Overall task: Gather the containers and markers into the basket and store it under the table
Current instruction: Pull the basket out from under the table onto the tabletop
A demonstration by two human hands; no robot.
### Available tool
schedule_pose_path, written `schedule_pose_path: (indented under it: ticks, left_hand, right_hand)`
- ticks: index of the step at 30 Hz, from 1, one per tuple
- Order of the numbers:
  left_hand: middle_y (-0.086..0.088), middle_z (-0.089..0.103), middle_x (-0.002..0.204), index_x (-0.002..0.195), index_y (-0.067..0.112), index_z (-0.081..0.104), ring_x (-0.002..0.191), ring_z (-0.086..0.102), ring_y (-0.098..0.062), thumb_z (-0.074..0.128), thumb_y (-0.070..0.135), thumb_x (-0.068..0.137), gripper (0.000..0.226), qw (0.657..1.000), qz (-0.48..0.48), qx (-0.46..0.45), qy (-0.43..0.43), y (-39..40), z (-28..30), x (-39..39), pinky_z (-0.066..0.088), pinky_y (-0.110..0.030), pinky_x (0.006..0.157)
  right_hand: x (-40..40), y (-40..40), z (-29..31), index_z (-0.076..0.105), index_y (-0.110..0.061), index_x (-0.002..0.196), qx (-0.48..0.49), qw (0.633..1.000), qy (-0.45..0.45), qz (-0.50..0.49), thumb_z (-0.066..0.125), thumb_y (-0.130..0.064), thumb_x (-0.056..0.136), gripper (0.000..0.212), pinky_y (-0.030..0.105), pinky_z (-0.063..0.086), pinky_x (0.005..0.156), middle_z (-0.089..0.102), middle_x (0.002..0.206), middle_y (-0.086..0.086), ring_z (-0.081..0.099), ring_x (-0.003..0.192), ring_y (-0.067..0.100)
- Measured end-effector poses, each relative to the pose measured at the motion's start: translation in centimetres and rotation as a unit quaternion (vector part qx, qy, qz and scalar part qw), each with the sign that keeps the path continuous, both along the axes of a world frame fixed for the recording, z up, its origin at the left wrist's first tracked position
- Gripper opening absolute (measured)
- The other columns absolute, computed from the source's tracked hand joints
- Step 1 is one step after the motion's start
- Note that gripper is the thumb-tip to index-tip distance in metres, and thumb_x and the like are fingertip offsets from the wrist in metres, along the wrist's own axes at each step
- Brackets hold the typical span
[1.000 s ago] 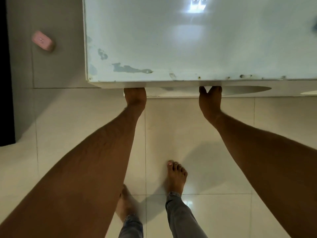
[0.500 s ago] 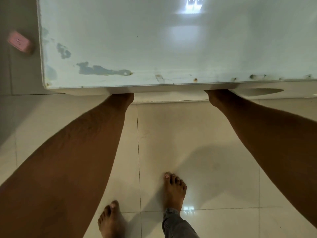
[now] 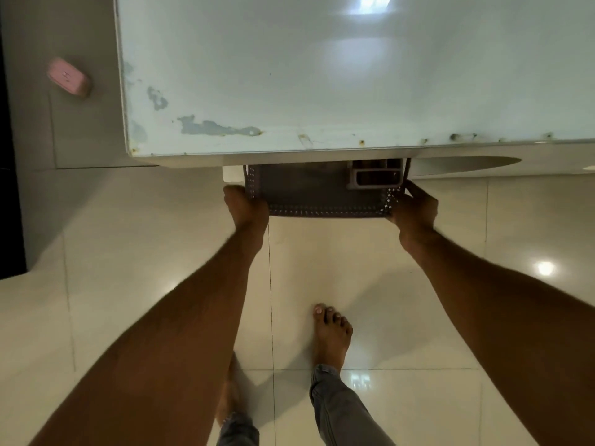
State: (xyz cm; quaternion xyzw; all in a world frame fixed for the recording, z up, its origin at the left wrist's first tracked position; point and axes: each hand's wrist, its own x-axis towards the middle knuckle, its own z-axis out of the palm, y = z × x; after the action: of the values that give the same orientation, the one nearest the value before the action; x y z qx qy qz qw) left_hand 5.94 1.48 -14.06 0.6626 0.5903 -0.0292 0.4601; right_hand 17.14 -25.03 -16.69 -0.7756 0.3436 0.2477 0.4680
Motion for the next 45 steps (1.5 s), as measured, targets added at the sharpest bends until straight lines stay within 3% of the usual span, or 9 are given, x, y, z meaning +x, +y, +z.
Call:
schedule_pose_path:
  ticks: [11,15,17,20,23,29,39,42,45]
  left_hand:
    - [-0.007,0.053,0.101,0.098,0.012,0.043,0.088,0.05,-0.021,0.065,0.005,0.089,0.025,0.995,0.076,-0.032,0.046,-5.3,5.3,-11.8,0.045,-0.029,0.063]
    - [-0.003,0.054,0.096,0.101,0.013,0.045,0.089,0.053,-0.022,0.067,0.006,0.091,0.025,0.99,0.113,-0.044,0.067,-7.2,9.2,-16.5,0.043,-0.024,0.059]
    - [0.001,0.054,0.093,0.102,0.014,0.045,0.09,0.054,-0.022,0.068,0.006,0.092,0.026,0.988,0.129,-0.051,0.07,-8.0,10.9,-18.5,0.043,-0.022,0.059]
    - [-0.006,0.058,0.105,0.106,0.014,0.047,0.096,0.058,-0.026,0.069,0.008,0.092,0.026,0.985,0.15,-0.053,0.072,-8.8,13.8,-20.8,0.048,-0.027,0.067]
    - [-0.009,0.061,0.114,0.109,0.018,0.048,0.103,0.059,-0.029,0.068,0.009,0.094,0.026,0.985,0.155,-0.047,0.058,-8.9,16.6,-22.4,0.052,-0.037,0.085]
    - [-0.012,0.066,0.122,0.12,0.013,0.054,0.11,0.066,-0.035,0.073,0.004,0.092,0.034,0.983,0.177,-0.05,-0.015,-8.4,22.2,-23.9,0.059,-0.059,0.091]
    - [-0.006,0.068,0.123,0.119,0.014,0.062,0.112,0.069,-0.032,0.073,-0.022,0.075,0.058,0.961,0.219,-0.008,-0.167,-6.7,29.2,-22.0,0.059,-0.041,0.086]
    - [-0.002,0.069,0.124,0.119,0.016,0.063,0.113,0.07,-0.026,0.074,-0.02,0.077,0.057,0.953,0.217,-0.005,-0.211,-5.7,30.6,-19.7,0.059,-0.031,0.082]
    - [0.006,0.072,0.122,0.125,0.019,0.065,0.11,0.072,-0.017,0.075,-0.014,0.08,0.057,0.949,0.205,-0.016,-0.24,-4.1,31.7,-16.5,0.061,-0.027,0.083]
  right_hand:
    - [-10.2,-3.4,6.3,0.07,-0.008,0.133,0.024,1.0,0.003,-0.005,0.077,0.001,0.091,0.044,0.054,0.057,0.105,0.076,0.122,0.013,0.073,0.114,0.033]
    - [-13.5,-4.6,10.7,0.074,-0.01,0.126,0.034,0.999,-0.008,0.034,0.079,0.002,0.087,0.041,0.049,0.058,0.103,0.077,0.089,-0.017,0.075,0.094,0.018]
    - [-15.2,-4.9,12.9,0.08,-0.026,0.11,0.037,0.997,-0.022,0.064,0.078,0.002,0.088,0.036,0.043,0.06,0.097,0.075,0.074,-0.025,0.074,0.083,0.004]
    - [-17.2,-5.1,16.2,0.073,-0.046,0.086,0.044,0.995,-0.035,0.082,0.074,0.005,0.09,0.051,0.034,0.059,0.088,0.076,0.075,-0.029,0.074,0.076,-0.002]
    - [-18.7,-5.0,19.6,0.071,-0.046,0.095,0.056,0.994,-0.04,0.088,0.069,0.01,0.091,0.057,0.028,0.057,0.085,0.076,0.078,-0.032,0.073,0.079,-0.011]
    - [-20.1,-5.2,24.9,0.072,-0.018,0.125,0.082,0.991,-0.071,0.081,0.062,0.016,0.093,0.048,0.055,0.06,0.097,0.08,0.108,0.006,0.075,0.107,0.026]
    - [-18.3,-4.3,31.1,0.063,-0.007,0.139,0.158,0.977,-0.133,0.057,0.052,0.035,0.082,0.071,0.066,0.052,0.104,0.072,0.13,0.02,0.068,0.123,0.037]
    - [-16.2,-3.5,32.5,0.067,-0.021,0.132,0.165,0.969,-0.165,0.074,0.053,0.036,0.08,0.078,0.055,0.059,0.098,0.076,0.123,0.017,0.073,0.117,0.032]
    - [-13.4,-2.3,33.4,0.067,-0.027,0.13,0.161,0.965,-0.186,0.089,0.054,0.036,0.08,0.081,0.034,0.066,0.079,0.083,0.102,-0.006,0.077,0.095,0.01]
